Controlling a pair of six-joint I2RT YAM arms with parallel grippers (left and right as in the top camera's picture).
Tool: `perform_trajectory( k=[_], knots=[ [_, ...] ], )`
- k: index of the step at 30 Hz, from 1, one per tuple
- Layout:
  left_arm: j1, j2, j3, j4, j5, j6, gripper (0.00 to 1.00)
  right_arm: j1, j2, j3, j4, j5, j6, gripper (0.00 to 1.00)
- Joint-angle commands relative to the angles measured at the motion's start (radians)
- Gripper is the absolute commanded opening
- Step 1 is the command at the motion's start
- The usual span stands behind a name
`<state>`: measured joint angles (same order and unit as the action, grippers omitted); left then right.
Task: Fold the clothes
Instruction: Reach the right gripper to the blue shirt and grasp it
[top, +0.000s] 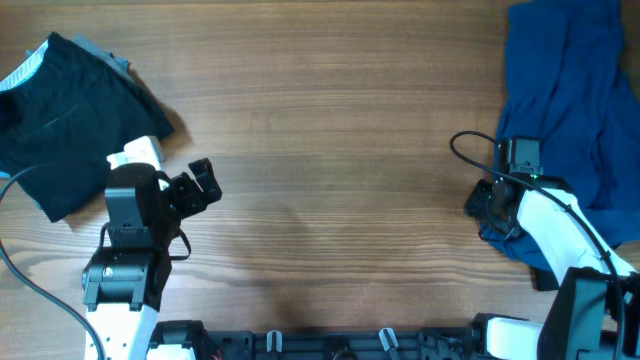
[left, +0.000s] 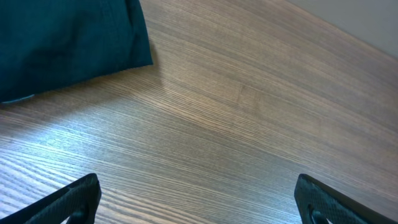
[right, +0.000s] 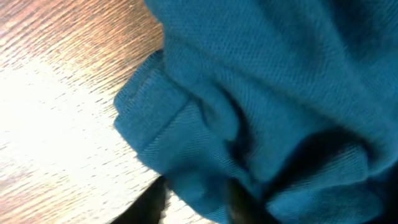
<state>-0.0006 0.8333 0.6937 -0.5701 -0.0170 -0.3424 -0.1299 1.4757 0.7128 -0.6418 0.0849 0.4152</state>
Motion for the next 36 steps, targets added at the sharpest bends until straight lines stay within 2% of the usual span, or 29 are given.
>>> perform_trajectory(
  k=[1,6,11,14,17,19,21,23,26,29,31,34,35,36],
  knots=[
    [0.005,0.001,0.02,-0.006,0.009,-0.006,1.0,-0.002,0.014,-0.004,0.002,-0.019,0.003,0.05],
    [0.005,0.001,0.02,-0.007,0.01,-0.006,1.0,-0.003,0.008,0.046,-0.052,-0.024,-0.036,0.04],
    [0.005,0.001,0.02,-0.007,0.009,-0.006,1.0,-0.002,-0.088,0.365,-0.282,-0.124,-0.105,0.04],
    [0.005,0.001,0.02,-0.006,0.009,-0.006,1.0,-0.002,-0.158,0.403,-0.245,-0.399,-0.278,0.04],
    [0.005,0.001,0.02,-0.007,0.009,-0.006,1.0,-0.002,-0.241,0.447,-0.147,-0.548,-0.341,0.04],
    [0.005,0.001,0.02,-0.007,0.009,-0.006,1.0,0.008,-0.291,0.504,-0.084,-0.761,-0.363,0.04],
    [0.005,0.001,0.02,-0.007,0.009,-0.006,1.0,0.078,-0.316,0.507,-0.023,-0.948,-0.364,0.04],
    [0.005,0.001,0.02,-0.007,0.009,-0.006,1.0,0.199,-0.302,0.506,-0.023,-1.03,-0.422,0.04],
    [0.005,0.001,0.02,-0.007,0.009,-0.006,1.0,0.409,-0.226,0.506,0.047,-1.004,-0.436,0.04],
    [0.005,0.008,0.02,-0.007,0.009,-0.006,1.0,0.58,-0.099,0.506,0.176,-0.86,-0.321,0.04],
    [0.005,0.027,0.02,-0.006,0.009,-0.006,1.0,0.673,0.014,0.506,0.315,-0.784,-0.277,0.04],
    [0.005,0.063,0.02,-0.007,0.009,-0.006,1.0,0.733,0.116,0.506,0.406,-0.659,-0.22,0.04],
    [0.005,0.077,0.02,-0.007,0.01,-0.006,1.0,0.744,0.148,0.506,0.403,-0.641,-0.221,0.13],
    [0.005,0.091,0.02,-0.007,0.015,-0.006,1.0,0.747,0.171,0.506,0.391,-0.635,-0.222,0.36]
  ],
)
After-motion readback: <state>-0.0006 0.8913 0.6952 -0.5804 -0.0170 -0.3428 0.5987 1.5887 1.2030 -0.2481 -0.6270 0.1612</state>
